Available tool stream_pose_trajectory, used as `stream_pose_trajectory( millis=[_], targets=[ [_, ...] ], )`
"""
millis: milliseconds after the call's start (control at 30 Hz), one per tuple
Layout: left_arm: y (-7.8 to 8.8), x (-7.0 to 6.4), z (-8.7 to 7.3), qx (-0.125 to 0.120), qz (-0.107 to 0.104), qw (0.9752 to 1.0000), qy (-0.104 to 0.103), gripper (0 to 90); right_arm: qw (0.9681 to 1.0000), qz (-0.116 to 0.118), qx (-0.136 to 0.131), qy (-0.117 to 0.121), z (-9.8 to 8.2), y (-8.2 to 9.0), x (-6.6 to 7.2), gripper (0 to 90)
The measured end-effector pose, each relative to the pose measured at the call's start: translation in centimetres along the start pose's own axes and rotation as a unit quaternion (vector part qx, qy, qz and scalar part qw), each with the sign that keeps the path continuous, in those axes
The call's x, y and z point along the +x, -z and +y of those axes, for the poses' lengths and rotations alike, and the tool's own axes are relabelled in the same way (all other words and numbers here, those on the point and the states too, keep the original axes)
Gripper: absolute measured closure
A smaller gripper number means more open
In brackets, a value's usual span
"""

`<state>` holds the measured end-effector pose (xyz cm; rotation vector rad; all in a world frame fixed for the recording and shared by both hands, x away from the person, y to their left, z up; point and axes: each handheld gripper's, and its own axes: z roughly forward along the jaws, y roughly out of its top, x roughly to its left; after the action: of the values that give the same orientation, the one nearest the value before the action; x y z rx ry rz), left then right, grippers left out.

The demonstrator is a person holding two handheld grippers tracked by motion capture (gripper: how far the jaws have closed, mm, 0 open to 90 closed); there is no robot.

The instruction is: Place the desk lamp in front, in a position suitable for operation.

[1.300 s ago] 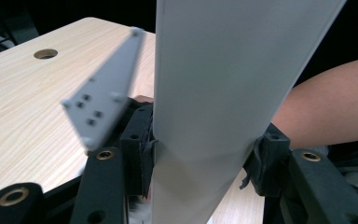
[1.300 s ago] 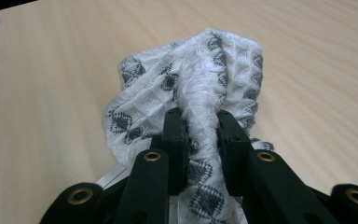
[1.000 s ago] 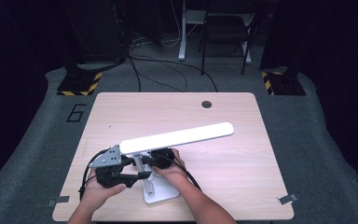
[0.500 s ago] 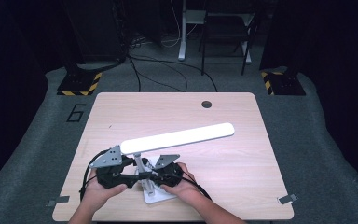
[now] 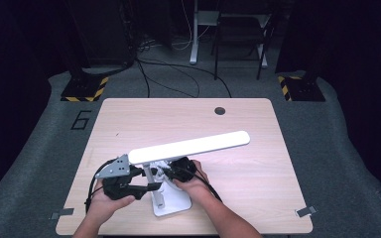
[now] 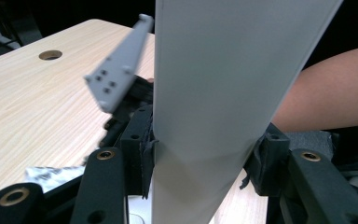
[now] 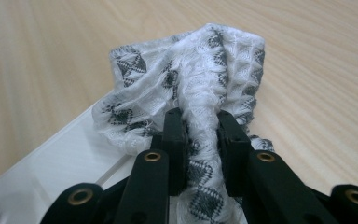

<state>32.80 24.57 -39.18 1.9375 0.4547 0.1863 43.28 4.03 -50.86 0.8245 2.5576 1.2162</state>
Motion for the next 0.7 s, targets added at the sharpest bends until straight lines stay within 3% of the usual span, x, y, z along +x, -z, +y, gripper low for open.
stream_pose_trajectory(
  millis=[133, 167, 200, 400, 500, 700],
  targets=[
    [0.1, 0.2, 0.1, 0.002, -0.007, 1.0000, 0.006, 50.2, 0.9997, -0.008, 0.012, -0.020, 0.9, -0.7, -0.8, 75.9],
    [0.2, 0.4, 0.1, -0.001, -0.009, 0.9999, 0.009, 49.8, 0.9998, -0.013, 0.003, -0.017, 1.0, -0.9, -1.0, 75.8],
    [0.3, 0.4, 0.2, -0.004, -0.009, 0.9999, 0.014, 49.4, 0.9998, -0.012, 0.013, -0.010, 1.2, -0.9, -1.1, 75.9],
    [1.2, 0.4, 1.2, -0.016, -0.015, 0.9997, 0.010, 48.4, 0.9993, -0.010, 0.003, -0.035, 1.2, -1.2, -1.4, 75.8],
    [1.6, 0.2, 1.7, -0.030, -0.018, 0.9993, 0.010, 48.2, 0.9995, -0.009, 0.009, -0.030, 1.4, -1.3, -1.6, 75.9],
    [1.4, 0.1, 1.8, -0.029, -0.013, 0.9995, 0.002, 50.4, 0.9995, -0.018, 0.023, -0.011, 1.8, -1.4, -1.6, 75.8]
  ],
)
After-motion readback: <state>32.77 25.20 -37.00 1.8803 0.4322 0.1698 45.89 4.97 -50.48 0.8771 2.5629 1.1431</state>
